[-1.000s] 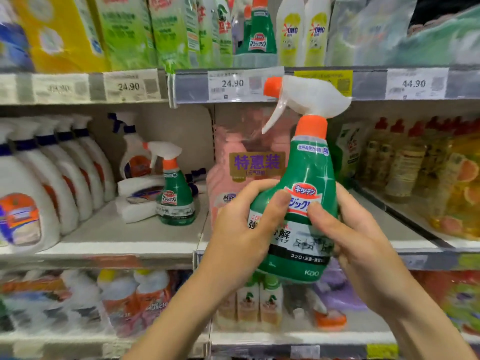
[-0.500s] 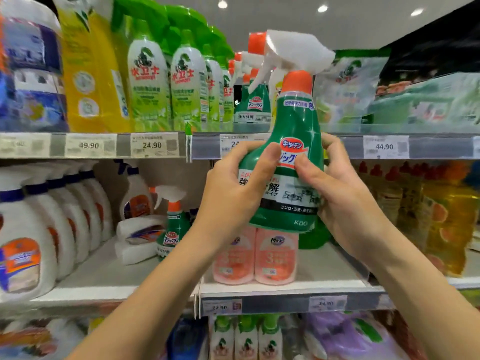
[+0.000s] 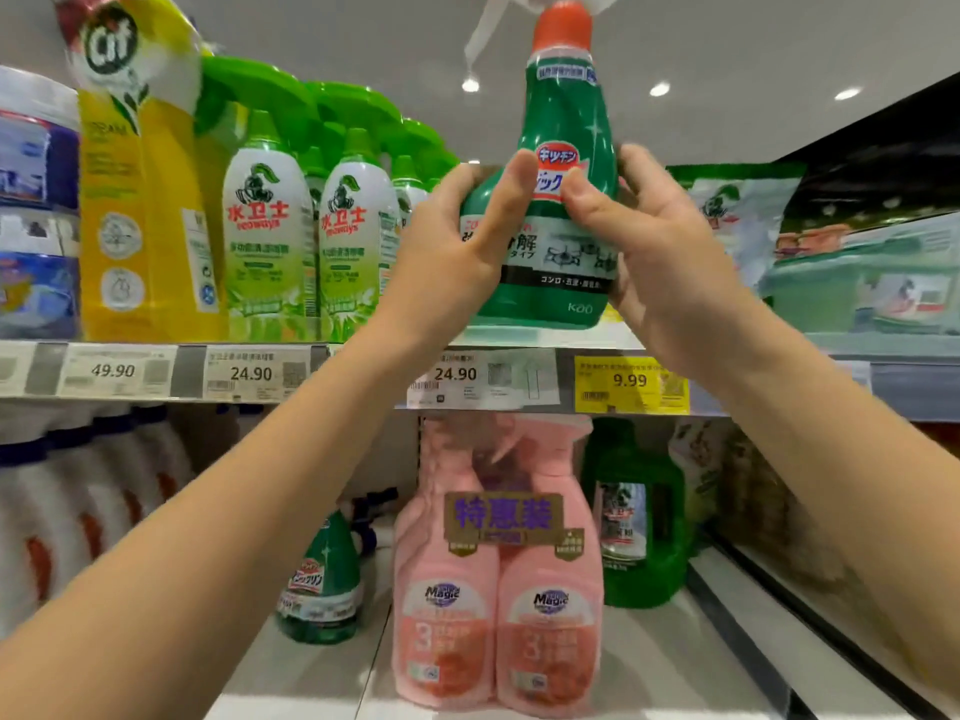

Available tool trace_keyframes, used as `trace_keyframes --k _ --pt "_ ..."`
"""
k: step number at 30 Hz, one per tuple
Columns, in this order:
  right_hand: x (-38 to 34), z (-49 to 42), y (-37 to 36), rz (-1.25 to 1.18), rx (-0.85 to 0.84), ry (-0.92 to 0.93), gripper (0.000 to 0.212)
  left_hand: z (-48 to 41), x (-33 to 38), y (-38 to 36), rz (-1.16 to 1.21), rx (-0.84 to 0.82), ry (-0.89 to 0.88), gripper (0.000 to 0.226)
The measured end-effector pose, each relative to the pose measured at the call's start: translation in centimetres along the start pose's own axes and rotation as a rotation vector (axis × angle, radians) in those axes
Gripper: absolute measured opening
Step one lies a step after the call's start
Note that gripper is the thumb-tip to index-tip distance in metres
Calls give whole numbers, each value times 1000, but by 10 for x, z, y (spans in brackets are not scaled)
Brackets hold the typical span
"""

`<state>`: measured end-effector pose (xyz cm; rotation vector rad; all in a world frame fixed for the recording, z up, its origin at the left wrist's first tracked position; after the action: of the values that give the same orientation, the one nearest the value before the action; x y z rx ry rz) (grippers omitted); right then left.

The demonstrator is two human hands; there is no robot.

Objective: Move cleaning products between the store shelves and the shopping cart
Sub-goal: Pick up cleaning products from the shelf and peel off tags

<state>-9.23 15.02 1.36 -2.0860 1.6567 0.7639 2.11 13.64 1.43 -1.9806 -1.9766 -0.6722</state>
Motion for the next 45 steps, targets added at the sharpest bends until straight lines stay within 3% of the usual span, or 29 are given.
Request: trace_keyframes --k 7,10,13,21,24,28,32,35,42,45 --pt "37 -43 9 22 -55 -132 40 -39 -35 11 -142 -50 20 26" --pt "54 -48 10 37 -106 -212 40 -41 -50 10 -267 -135 77 36" --pt "62 -47 7 85 -175 -261 42 -40 -57 9 -382 -207 93 31" --pt "80 -45 12 215 -208 -338 45 -38 -66 15 -580 -255 84 36" --pt "83 -46 16 363 -219 -341 53 -38 -65 15 -529 -290 114 27" --pt "77 -47 18 565 -251 -346 52 -42 -64 10 -611 -399 195 40" --pt "68 -50 15 677 -296 -350 22 -50 -68 10 -743 -490 299 43" --pt "67 -58 15 769 -290 -346 16 -59 -70 7 -1009 -532 277 46" --pt "93 -89 25 895 -210 -418 28 -78 -100 2 -1214 -600 332 42" --pt "104 -100 30 959 -204 -478 35 -88 -110 0 -1231 -602 353 26"
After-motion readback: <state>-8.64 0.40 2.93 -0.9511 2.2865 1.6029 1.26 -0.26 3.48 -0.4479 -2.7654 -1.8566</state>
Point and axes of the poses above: each hand's wrist, its own z-axis away from the middle knuckle, its own y-axis out of the back of the hand, x = y × z, the point moved 10 cm from there along -z, towards the middle knuckle, and after that the axes turned 1 degree about -z, right-handed, at the moved point
